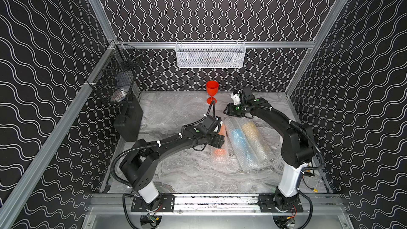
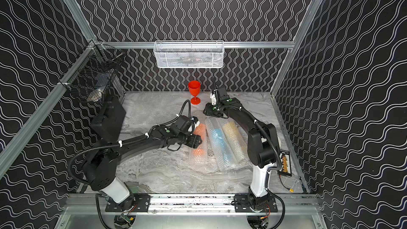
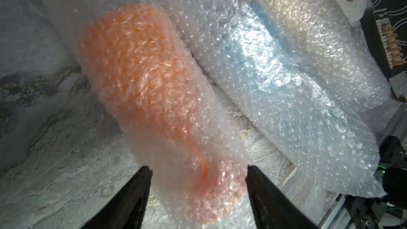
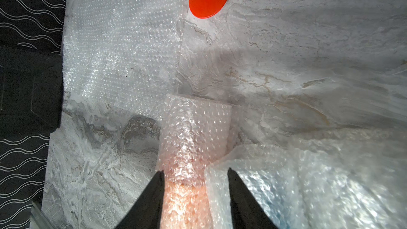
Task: Unpack wine glasses from bubble wrap
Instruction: Move the bubble wrap to the center of the board.
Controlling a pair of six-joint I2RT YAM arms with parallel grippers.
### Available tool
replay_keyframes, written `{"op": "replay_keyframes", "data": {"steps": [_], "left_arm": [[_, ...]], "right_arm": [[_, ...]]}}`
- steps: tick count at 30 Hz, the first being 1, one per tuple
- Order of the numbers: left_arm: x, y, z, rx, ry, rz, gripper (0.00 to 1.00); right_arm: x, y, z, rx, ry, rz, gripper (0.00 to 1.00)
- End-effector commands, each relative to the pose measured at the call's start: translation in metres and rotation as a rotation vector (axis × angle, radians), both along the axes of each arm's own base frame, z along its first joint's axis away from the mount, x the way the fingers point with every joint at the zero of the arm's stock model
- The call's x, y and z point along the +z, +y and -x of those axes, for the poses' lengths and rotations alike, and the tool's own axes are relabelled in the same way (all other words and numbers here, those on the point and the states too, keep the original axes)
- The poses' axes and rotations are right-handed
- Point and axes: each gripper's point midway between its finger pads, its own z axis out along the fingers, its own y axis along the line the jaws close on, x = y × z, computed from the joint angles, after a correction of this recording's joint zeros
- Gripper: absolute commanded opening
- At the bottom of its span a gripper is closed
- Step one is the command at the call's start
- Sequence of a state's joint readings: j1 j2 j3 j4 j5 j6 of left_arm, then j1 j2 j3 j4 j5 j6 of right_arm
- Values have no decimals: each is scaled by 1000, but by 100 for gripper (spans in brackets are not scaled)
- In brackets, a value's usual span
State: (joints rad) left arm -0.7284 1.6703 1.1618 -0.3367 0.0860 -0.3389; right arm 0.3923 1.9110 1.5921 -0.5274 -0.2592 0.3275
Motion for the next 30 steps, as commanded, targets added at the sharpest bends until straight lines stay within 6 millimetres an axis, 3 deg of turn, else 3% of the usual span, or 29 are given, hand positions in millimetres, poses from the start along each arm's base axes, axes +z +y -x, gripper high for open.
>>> {"op": "replay_keyframes", "data": {"steps": [1,9,18,23,30], "left_arm": [[-4,10,-3,24,-14,-100,73],[-11,-1,-3,23,-29,-199,69],[-15,-3,-5,57,-38,-220,45],[-21,-3,-3,58,-28,-219,39],[-25,-6,-2,68,-12,-199,17]], "right_arm": [[9,1,-2,9,-36,-5,49],[8,1,4,24,-24,-11,49],[6,1,4,21,-41,-16,50],[5,1,6,30,-37,-18,50],[2,-1,9,27,-37,-10,50]]}}
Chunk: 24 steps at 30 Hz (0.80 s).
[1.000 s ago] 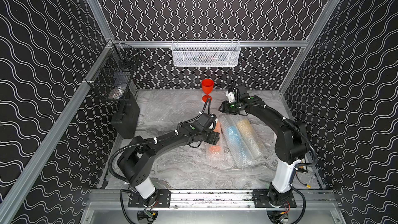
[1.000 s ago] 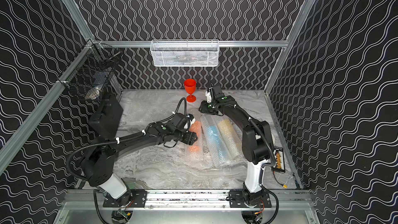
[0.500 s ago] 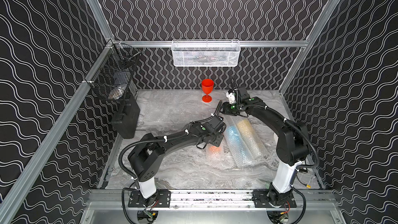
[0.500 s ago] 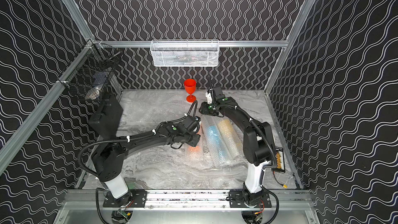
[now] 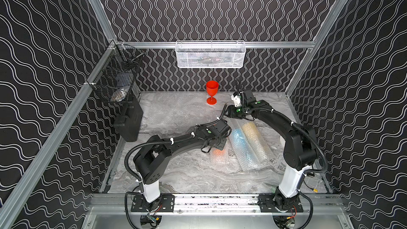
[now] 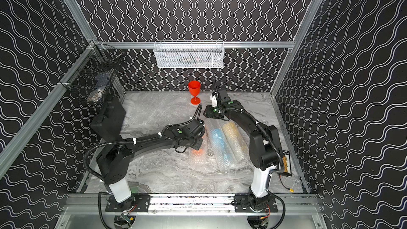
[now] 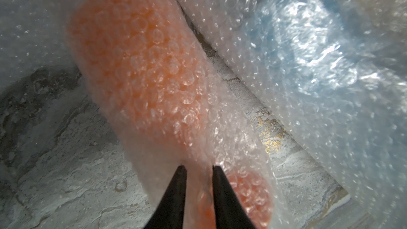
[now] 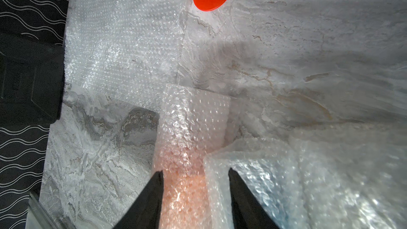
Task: Unpack wine glasses from bubble wrap
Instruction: Move the bubble wrap to the center of the board.
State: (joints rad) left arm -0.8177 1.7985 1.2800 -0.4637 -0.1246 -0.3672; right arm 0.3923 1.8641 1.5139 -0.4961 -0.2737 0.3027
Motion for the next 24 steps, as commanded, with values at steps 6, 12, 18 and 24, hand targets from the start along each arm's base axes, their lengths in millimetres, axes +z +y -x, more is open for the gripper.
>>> {"op": "replay_keyframes", "data": {"steps": [6,12,18,24], "left_arm": [[9,-2,1,8,-14,45,1],[16,-1,9,21,-13,103,0],[28,11,20,64,-36,181,0],[26,32,37,125,-21,233,0]], "right_arm": [[5,2,0,4,-19,-18,50],[7,3,13,14,0,-45,50],[20,7,31,33,17,-121,50],[26,17,59,76,61,-196,50]]}}
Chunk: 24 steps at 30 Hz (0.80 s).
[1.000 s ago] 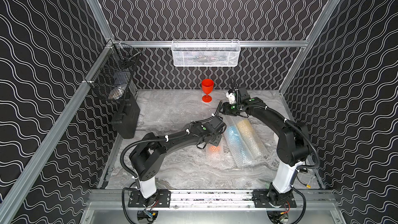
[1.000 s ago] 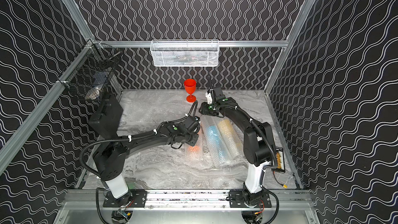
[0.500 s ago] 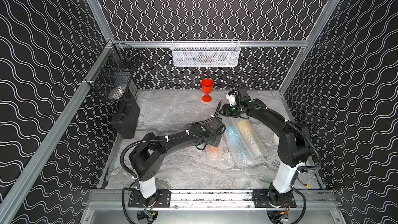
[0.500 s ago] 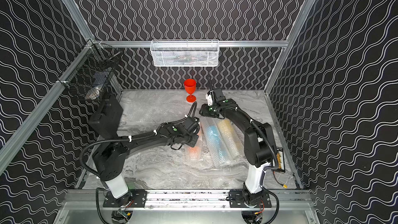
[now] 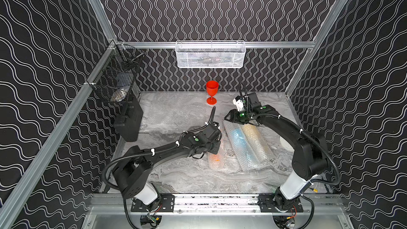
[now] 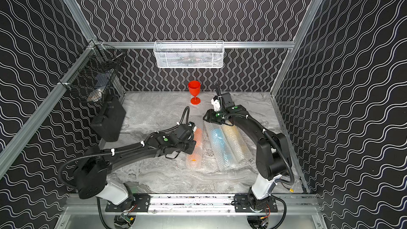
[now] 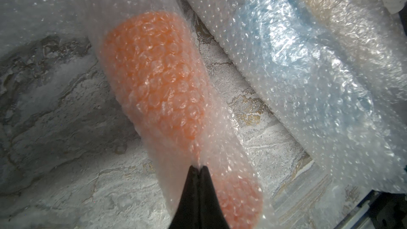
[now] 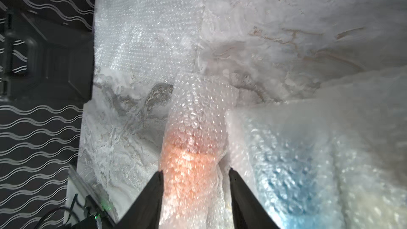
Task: Unpack wine glasses from bubble wrap
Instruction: Move the bubble wrap to the center of the board.
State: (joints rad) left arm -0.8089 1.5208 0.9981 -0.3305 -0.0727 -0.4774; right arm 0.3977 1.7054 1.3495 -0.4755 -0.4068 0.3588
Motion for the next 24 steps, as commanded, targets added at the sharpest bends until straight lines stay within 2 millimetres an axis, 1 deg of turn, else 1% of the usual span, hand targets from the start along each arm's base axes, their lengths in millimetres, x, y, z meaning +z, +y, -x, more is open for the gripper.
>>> {"op": "replay_keyframes", "data": {"steps": [1,4,6,8,9,11,14,18,21,24], "left_arm": [[1,7,4,63,8,61,0],[-11,23,12,102,26,53,0],[-25,34,19,116,50,31,0],[-37,43,24,128,71,-7,0],[-44,47,27,135,79,-20,0],[-51,53,30,150,89,-31,0],[-50,62,33,173,76,-37,0],[-50,71,33,184,58,-63,0],[-49,72,33,183,55,-55,0],[-51,71,34,177,57,-47,0]], "right_arm": [[9,13,16,42,11,-75,50],[-1,19,40,84,42,-60,50],[-15,29,65,132,83,-51,49],[-28,36,84,160,126,-51,49],[-39,37,94,167,155,-45,48],[-51,41,107,172,184,-38,48],[-63,44,113,175,209,-31,47],[-76,42,111,166,215,6,46],[-76,45,109,188,213,25,46],[-74,57,113,247,181,59,46]]}}
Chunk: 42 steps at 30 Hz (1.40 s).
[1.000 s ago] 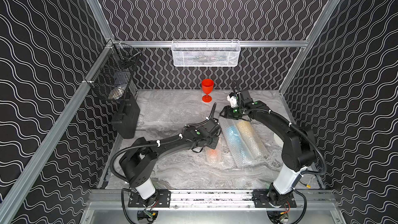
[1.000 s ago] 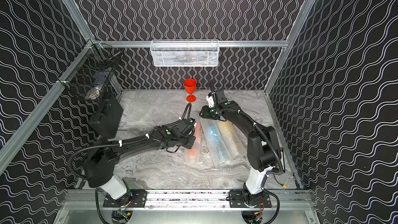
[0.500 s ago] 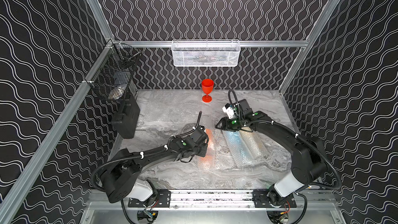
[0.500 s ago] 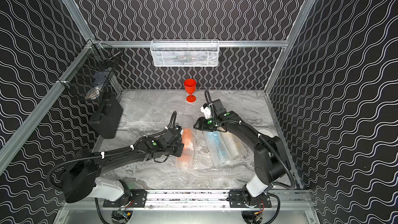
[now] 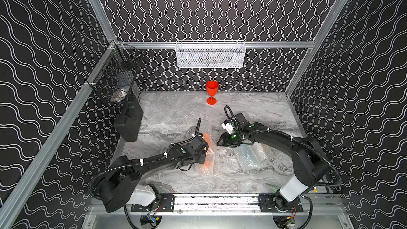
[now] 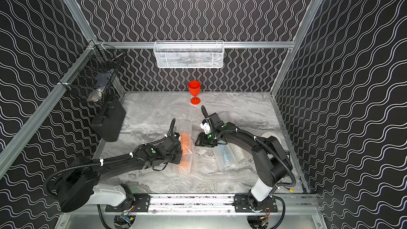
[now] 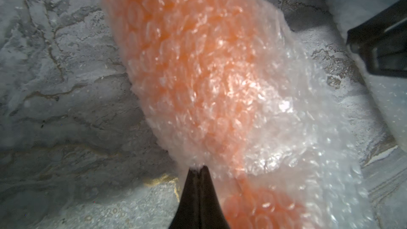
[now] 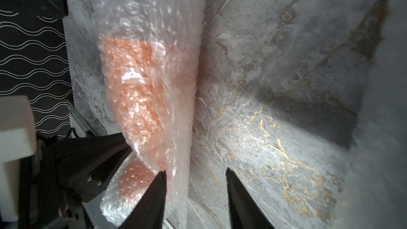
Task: Unpack wine glasses from bubble wrap
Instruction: Move the bubble wrap to the center of the board, then unwrap the wine glass from the bubble wrap.
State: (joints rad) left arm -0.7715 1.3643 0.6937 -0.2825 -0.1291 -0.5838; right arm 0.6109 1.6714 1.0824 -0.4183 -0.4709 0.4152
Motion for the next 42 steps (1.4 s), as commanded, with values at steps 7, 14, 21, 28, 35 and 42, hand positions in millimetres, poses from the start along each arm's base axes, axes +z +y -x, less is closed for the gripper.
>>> {"op": "replay_keyframes", "data": {"steps": [7,14,21,28,35,42], "left_arm": [[7,0,-7,14,-37,6,0],[4,-4,-7,11,-35,29,0],[8,-5,-9,7,-45,36,0],[10,1,-8,19,-64,21,0],[2,-5,-6,21,-46,62,0],[6,-4,-8,20,-53,48,0]], "right_arm": [[-9,24,-1,81,-37,56,46],[-17,14,-6,65,-58,145,43],[-28,25,0,105,-33,155,43],[-38,24,-4,98,-51,202,40],[-38,21,-8,90,-86,207,27],[-35,15,-9,72,-123,214,12]]}}
